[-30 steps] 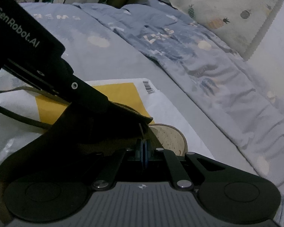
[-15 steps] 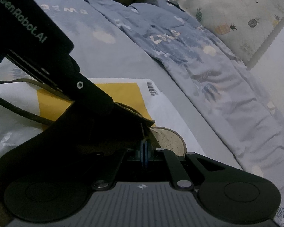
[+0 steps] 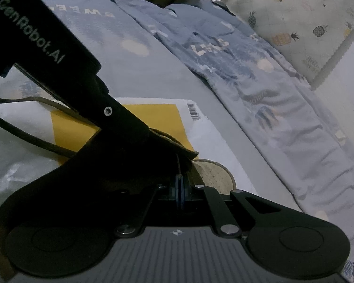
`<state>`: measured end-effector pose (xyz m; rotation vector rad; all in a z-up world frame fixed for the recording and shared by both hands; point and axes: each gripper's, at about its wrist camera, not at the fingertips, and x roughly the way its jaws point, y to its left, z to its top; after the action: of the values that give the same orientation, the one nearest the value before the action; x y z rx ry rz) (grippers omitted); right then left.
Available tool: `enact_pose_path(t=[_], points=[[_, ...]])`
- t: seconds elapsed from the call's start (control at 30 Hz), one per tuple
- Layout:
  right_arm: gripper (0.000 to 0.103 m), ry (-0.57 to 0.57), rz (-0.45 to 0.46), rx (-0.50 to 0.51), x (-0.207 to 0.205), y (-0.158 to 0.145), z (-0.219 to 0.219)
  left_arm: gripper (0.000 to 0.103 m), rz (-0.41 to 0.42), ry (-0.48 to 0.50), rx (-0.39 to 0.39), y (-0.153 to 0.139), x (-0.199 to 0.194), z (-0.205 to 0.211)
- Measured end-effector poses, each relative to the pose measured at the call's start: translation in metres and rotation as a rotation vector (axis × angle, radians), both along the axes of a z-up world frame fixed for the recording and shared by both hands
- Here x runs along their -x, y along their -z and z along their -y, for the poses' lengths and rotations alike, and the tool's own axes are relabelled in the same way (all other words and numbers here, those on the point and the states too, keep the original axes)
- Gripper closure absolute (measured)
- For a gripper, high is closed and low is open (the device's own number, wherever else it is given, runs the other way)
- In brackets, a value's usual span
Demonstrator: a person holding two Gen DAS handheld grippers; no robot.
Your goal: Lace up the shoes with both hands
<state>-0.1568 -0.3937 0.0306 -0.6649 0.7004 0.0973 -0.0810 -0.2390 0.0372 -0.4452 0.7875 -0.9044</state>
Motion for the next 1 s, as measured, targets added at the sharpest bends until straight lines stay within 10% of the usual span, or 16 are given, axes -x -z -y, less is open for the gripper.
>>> enact_pose_path(t=[1.0], points=[[0.101, -0.022, 0.018, 0.032, -0.041, -0.053, 0.047, 0.097, 0.231, 0.062, -0.171, -0.018, 0.026, 0.019]])
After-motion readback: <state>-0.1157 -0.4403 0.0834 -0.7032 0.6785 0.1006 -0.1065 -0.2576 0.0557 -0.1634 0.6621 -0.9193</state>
